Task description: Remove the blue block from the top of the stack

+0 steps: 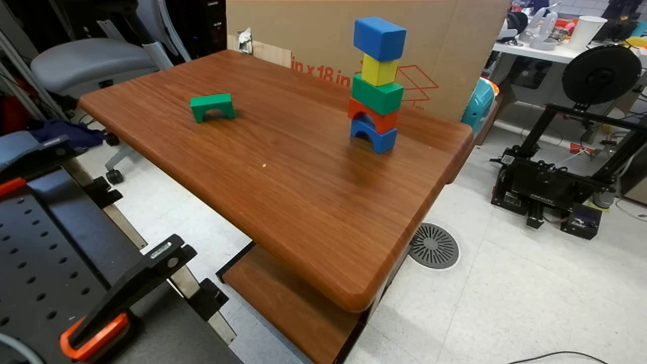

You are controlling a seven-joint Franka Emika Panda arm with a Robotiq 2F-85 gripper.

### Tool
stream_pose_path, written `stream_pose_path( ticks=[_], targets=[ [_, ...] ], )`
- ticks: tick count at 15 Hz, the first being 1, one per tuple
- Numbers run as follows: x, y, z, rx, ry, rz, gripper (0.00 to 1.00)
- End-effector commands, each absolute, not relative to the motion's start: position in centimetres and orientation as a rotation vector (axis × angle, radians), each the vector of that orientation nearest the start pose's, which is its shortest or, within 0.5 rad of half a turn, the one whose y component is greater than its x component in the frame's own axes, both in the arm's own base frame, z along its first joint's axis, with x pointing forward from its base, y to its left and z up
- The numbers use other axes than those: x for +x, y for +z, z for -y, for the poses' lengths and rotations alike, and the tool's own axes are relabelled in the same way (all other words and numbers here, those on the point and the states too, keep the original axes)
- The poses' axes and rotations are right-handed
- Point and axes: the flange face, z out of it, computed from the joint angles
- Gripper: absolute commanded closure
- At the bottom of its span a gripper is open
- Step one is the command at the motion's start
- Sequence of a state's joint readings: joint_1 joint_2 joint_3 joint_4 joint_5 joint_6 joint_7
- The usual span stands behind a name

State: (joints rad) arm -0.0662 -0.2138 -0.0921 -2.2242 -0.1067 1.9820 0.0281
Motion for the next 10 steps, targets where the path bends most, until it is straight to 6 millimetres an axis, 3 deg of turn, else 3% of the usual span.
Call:
stream_pose_path(
  ticks=[1,6,10],
  targets=[
    [50.0,45.0,9.3,-3.179,0.036,-0.356,0.00],
    [52.7,42.5,11.1,-3.152,-0.067,-0.582,0.00],
    [54.2,40.2,12.0,-3.130,-0.028,-0.671,0.00]
  ],
)
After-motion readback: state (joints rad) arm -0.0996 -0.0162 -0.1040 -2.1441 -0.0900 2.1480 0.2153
